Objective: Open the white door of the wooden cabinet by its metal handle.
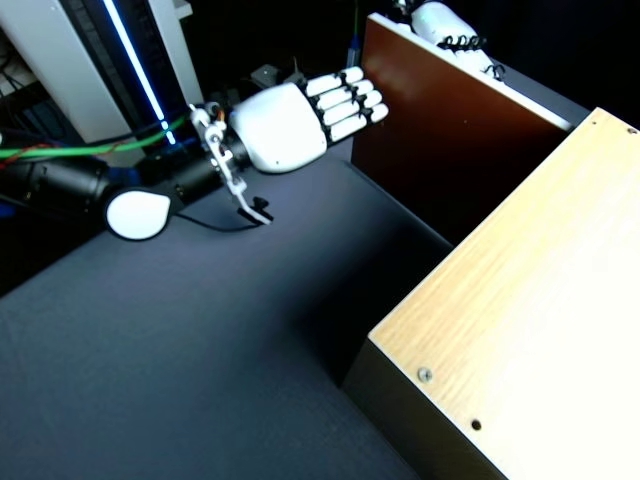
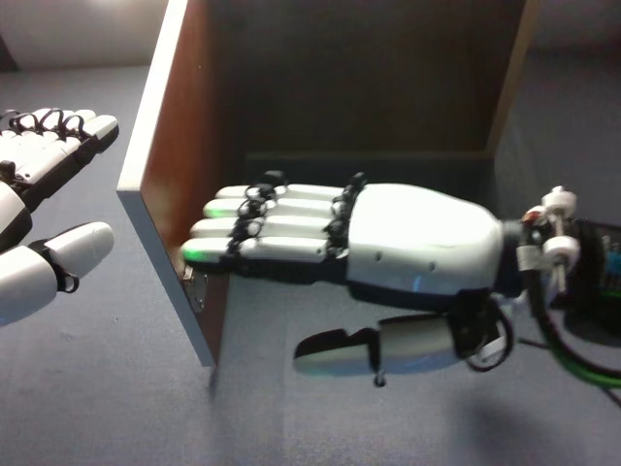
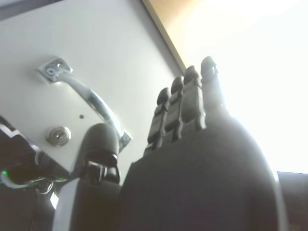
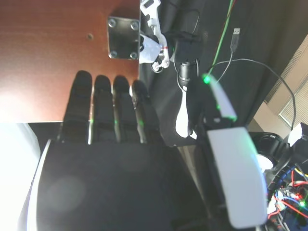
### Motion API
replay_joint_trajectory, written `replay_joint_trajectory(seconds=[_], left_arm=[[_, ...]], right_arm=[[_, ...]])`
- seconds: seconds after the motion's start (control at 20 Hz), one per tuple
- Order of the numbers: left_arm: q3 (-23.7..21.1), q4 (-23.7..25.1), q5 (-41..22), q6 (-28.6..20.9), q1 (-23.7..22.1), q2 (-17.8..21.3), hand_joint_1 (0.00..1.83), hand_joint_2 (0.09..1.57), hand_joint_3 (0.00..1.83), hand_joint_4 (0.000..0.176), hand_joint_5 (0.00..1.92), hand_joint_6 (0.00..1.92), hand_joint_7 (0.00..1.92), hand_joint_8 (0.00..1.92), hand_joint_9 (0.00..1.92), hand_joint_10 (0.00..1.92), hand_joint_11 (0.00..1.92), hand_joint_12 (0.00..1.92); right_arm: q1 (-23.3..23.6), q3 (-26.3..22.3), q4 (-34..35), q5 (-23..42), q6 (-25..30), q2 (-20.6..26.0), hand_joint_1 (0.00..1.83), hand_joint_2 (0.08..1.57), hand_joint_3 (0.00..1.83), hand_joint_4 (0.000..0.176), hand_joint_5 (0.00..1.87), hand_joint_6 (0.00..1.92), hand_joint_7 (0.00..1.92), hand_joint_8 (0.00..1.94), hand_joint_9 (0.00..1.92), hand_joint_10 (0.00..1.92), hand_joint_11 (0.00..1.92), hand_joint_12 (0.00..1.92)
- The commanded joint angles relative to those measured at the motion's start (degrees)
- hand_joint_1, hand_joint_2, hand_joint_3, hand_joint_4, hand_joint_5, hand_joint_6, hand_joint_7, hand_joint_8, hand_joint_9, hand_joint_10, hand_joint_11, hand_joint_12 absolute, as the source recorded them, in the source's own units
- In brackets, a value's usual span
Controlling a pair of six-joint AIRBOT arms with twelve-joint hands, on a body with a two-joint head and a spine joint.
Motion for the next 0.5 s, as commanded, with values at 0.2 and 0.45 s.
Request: replay_joint_trajectory(seconds=[0.2, 0.45], left_arm=[[-0.3, -1.6, -8.9, -0.5, 0.9, 0.0, 0.0, 1.57, 0.06, 0.0, 0.0, 0.0, 0.0, 0.0, 0.0, 0.0, 0.0, 0.0], [-0.5, -2.0, -10.3, -0.6, 1.2, 0.1, 0.0, 1.55, 0.03, 0.0, 0.0, 0.0, 0.0, 0.0, 0.0, 0.0, 0.0, 0.0]], right_arm=[[-1.8, -0.9, 8.7, 7.5, -0.7, 6.9, 0.17, 1.41, 0.01, 0.0, 0.03, 0.0, 0.0, 0.0, 0.0, 0.0, 0.0, 0.0], [-7.8, -3.4, 21.0, 12.8, -7.1, 16.6, 0.29, 1.4, 0.0, 0.0, 0.09, 0.01, 0.01, 0.0, 0.0, 0.0, 0.0, 0.0]])
